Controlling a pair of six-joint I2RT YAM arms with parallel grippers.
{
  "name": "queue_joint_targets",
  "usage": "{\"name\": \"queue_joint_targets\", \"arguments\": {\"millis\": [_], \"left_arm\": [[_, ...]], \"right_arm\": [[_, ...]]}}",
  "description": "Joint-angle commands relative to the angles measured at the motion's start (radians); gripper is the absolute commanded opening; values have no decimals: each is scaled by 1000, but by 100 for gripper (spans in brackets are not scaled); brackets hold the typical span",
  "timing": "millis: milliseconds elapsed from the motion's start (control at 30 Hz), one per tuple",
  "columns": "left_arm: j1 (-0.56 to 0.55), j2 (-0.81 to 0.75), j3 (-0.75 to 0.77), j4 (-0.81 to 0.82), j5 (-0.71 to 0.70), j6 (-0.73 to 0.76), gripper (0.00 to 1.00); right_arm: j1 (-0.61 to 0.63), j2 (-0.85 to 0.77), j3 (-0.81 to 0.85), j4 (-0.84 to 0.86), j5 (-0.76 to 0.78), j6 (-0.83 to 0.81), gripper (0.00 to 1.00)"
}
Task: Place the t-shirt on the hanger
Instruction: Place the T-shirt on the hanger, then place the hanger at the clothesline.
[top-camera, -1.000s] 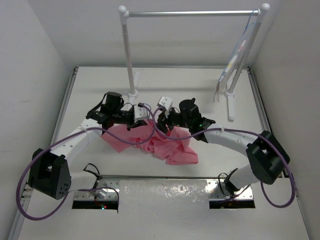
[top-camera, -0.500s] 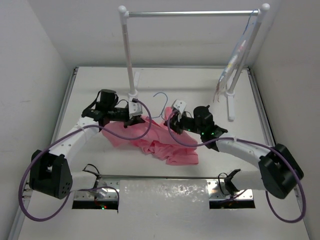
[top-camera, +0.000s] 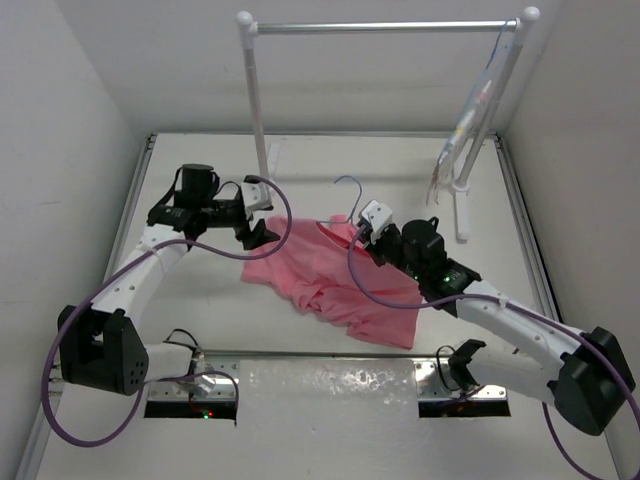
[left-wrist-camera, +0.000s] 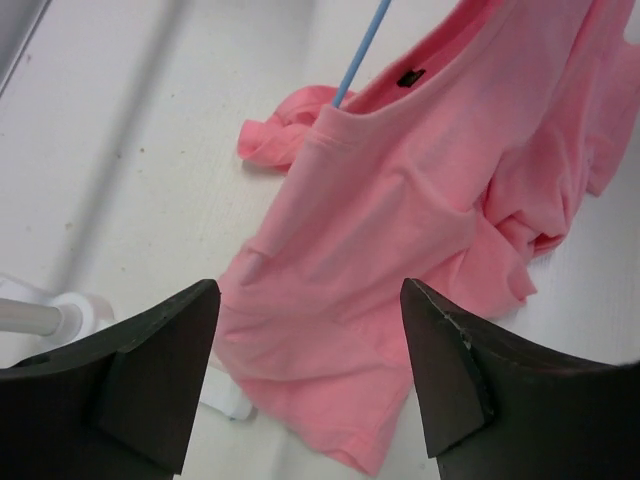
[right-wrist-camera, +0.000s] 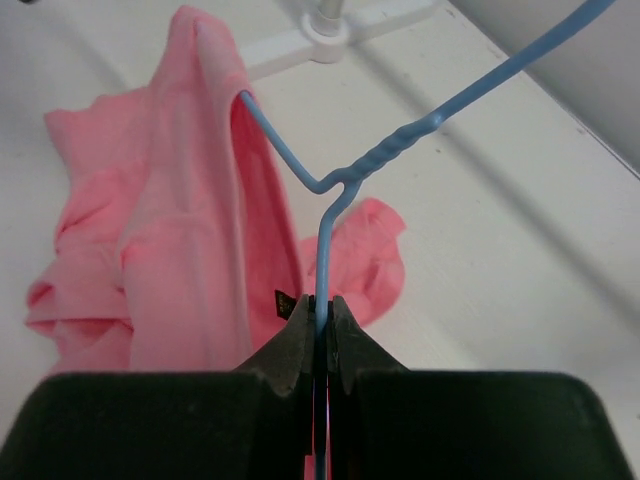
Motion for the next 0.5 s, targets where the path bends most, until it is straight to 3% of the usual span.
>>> {"name": "queue_joint_targets", "arguments": {"millis": [0,233,333,467], "left_arm": [[11,-24,67,-35,-12,-10,71],[20,-38,97,59,-308,-219,72],[20,-39,97,78,-398,-290,73],[20,-48,121,-6,-408,-264,73]], "right_arm": [[11,-33,118,-49,164,-50,0],[64,64,495,-328,555,-14,0],[64,122,718,-483,630,20,0],[59,349,1065,-700,711,2,0]]}}
